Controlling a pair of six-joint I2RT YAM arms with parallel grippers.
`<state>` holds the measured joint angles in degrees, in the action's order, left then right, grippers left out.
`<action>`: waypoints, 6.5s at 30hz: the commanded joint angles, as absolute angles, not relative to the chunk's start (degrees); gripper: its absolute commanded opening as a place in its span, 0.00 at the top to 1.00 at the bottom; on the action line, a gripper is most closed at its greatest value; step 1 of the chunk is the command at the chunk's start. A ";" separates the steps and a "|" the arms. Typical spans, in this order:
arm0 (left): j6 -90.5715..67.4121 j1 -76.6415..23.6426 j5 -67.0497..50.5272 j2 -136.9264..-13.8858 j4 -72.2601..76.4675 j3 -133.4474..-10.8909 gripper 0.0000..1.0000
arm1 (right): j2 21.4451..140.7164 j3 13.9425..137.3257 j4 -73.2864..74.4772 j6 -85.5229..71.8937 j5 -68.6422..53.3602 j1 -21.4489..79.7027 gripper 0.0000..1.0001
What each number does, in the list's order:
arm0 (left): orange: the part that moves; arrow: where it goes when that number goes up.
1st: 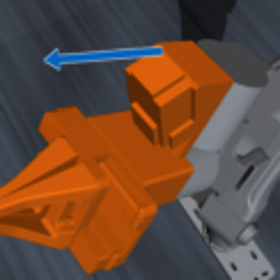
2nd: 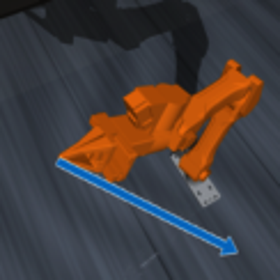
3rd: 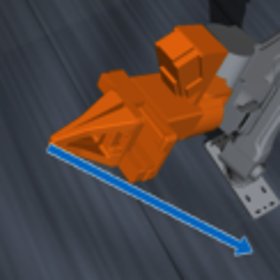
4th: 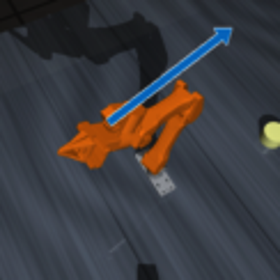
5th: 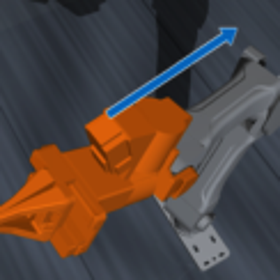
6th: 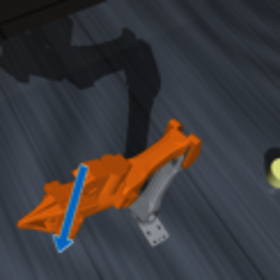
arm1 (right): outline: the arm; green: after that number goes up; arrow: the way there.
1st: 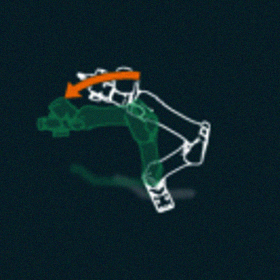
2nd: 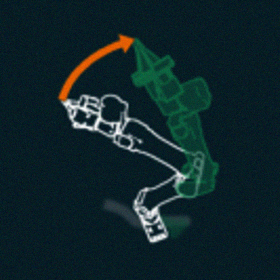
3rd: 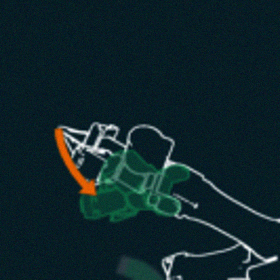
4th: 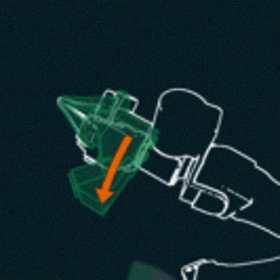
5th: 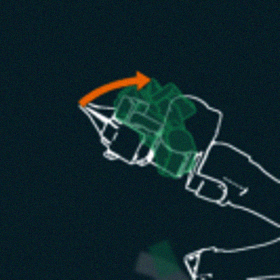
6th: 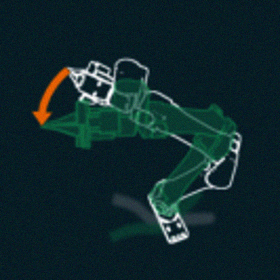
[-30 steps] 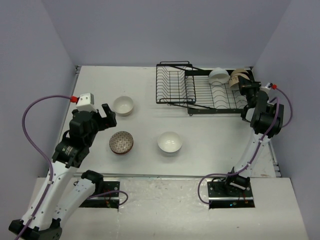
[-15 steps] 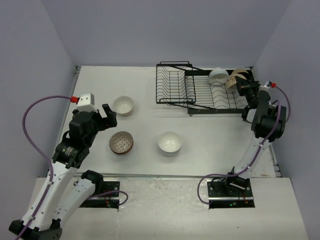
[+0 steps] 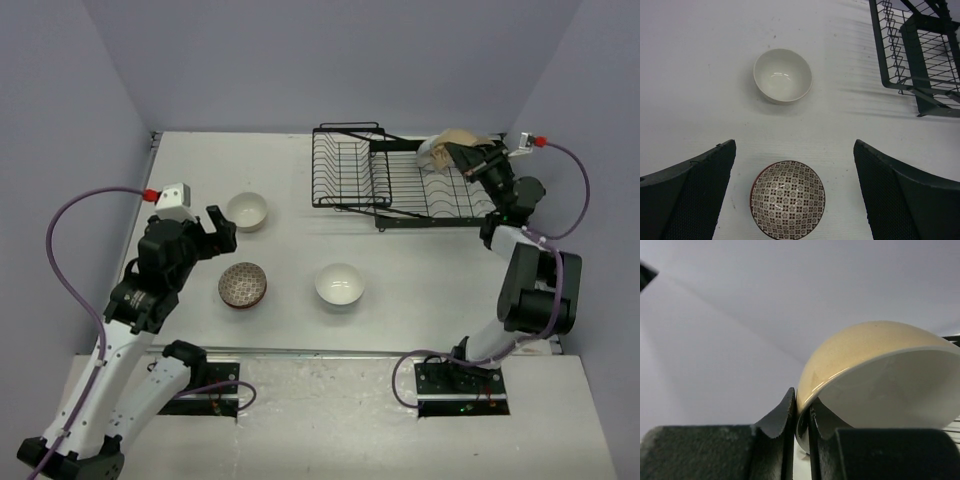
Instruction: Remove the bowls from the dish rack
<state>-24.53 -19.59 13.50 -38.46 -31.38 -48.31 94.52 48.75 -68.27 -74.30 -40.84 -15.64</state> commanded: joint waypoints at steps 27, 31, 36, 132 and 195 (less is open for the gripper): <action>-20.39 -29.51 -22.42 -68.19 -47.37 -79.64 0.01 | 79.09 82.17 51.32 26.02 18.80 71.63 1.00; -20.65 -33.73 -21.27 -69.43 -46.76 -76.82 0.02 | 81.29 84.46 51.68 27.24 18.28 71.63 1.00; -20.83 -36.20 -17.41 -71.01 -46.58 -73.92 0.13 | 82.35 86.74 50.98 28.83 18.63 71.63 1.00; -22.94 -2.29 -4.04 -100.10 -39.55 -85.52 0.89 | 52.03 63.81 32.52 11.51 27.95 68.55 0.01; -21.97 -18.45 17.48 -34.64 -30.40 -47.63 0.00 | 112.29 67.40 -39.09 -84.18 -8.71 -17.23 0.06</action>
<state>-22.94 -17.67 12.80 -36.45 -31.29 -46.98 107.35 63.59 -26.72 -76.14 -6.52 -17.21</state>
